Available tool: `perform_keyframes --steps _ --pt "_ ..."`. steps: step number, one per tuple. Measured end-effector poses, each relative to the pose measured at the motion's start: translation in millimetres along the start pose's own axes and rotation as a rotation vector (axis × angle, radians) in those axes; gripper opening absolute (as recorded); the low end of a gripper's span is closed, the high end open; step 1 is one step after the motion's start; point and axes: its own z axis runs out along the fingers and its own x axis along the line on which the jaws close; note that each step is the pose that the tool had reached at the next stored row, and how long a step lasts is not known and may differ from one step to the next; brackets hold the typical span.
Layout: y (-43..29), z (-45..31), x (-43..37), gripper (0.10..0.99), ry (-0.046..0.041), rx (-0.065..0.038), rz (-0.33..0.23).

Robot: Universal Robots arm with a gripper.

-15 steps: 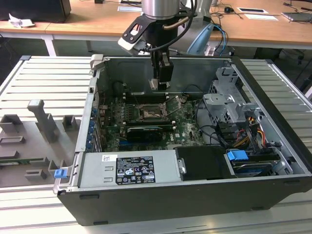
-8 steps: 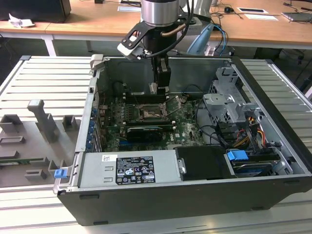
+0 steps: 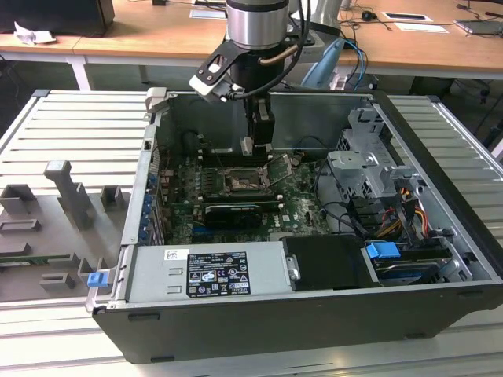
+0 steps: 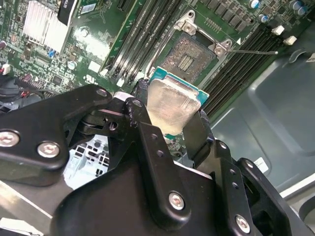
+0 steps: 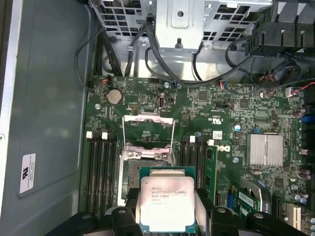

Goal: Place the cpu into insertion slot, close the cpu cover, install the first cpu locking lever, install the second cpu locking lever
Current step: 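Place the cpu into insertion slot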

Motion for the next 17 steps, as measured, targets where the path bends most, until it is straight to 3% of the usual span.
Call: perform_keyframes --steps 6,13,17 --pt "-0.9 10.5 -0.1 0.529 -0.0042 -0.001 0.051" --pt "-1.8 21.7 -0.2 0.529 -0.0016 -0.001 0.054" --pt "-2.0 23.8 -0.2 0.529 -0.0016 -0.001 0.054"
